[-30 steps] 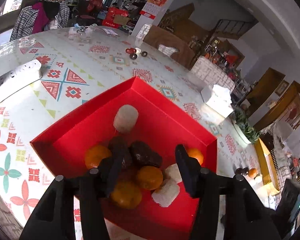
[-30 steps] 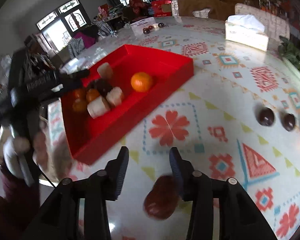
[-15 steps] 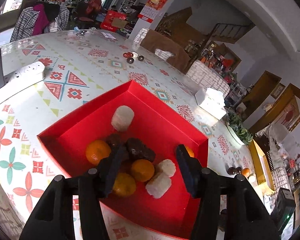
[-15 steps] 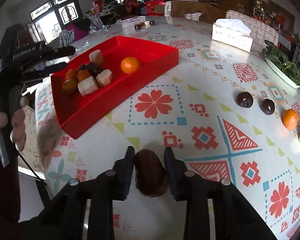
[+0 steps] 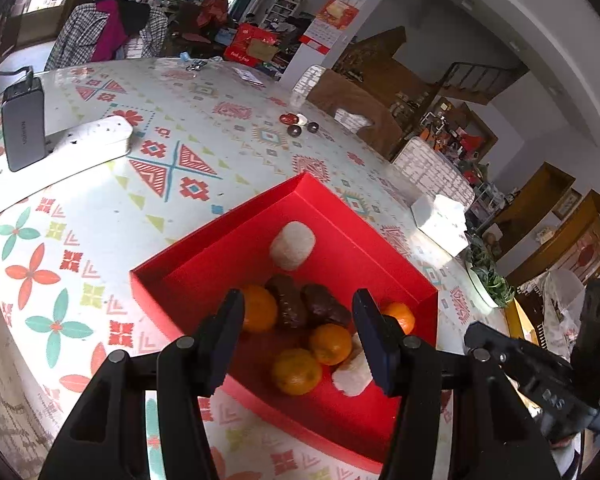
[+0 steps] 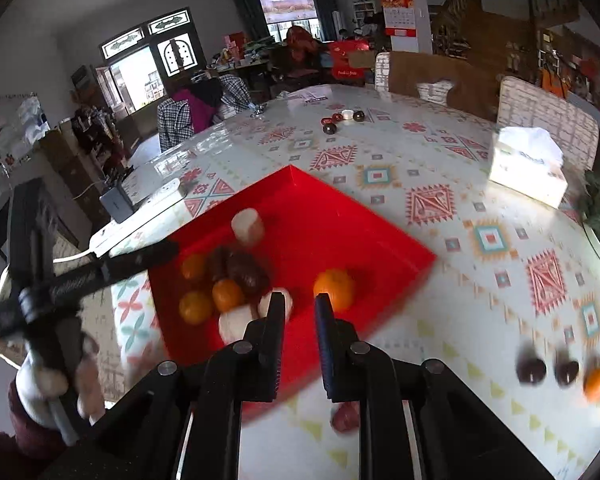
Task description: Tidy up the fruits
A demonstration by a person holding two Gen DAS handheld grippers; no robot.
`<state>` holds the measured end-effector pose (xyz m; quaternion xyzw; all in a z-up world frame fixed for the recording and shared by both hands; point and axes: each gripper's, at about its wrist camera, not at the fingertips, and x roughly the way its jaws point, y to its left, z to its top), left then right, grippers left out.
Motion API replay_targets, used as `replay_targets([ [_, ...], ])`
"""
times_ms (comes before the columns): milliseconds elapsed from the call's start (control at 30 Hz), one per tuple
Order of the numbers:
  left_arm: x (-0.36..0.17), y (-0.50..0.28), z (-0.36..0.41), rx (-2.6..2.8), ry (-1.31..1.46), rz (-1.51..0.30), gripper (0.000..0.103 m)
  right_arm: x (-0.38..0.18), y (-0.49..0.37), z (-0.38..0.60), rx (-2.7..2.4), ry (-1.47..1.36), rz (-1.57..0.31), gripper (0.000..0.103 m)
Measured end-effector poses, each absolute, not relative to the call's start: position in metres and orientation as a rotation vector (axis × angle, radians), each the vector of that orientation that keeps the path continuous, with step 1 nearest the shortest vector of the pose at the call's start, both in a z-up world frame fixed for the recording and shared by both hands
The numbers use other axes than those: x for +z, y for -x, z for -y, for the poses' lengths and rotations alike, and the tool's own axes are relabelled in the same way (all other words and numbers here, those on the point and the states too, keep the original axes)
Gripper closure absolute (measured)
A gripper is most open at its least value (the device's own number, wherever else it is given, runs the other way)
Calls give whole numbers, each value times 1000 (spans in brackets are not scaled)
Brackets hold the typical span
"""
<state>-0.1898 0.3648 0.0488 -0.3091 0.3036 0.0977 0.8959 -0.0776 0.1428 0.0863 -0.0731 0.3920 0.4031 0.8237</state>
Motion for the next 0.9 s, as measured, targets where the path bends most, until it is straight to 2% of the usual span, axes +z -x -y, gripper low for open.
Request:
replay_targets([
  [67, 49, 194, -369, 210, 634, -623, 48, 84, 77, -140, 832, 171, -834, 82],
  [167, 48, 195, -376, 221, 635, -619, 48, 71, 82, -119, 752, 198, -849, 63],
  [400, 42, 186, -365, 172, 637, -641, 47, 41, 78, -71, 642, 75, -957, 59],
  [533, 47, 189, -362, 167, 626, -633, 47, 37, 89, -60, 610, 73, -945, 57],
  [767, 50, 193, -361, 166, 624, -629, 46, 34, 109, -42, 617, 58, -930, 39],
  [900, 52, 192, -352, 150, 618, -636, 46, 22, 112, -40, 616, 63, -959, 38],
])
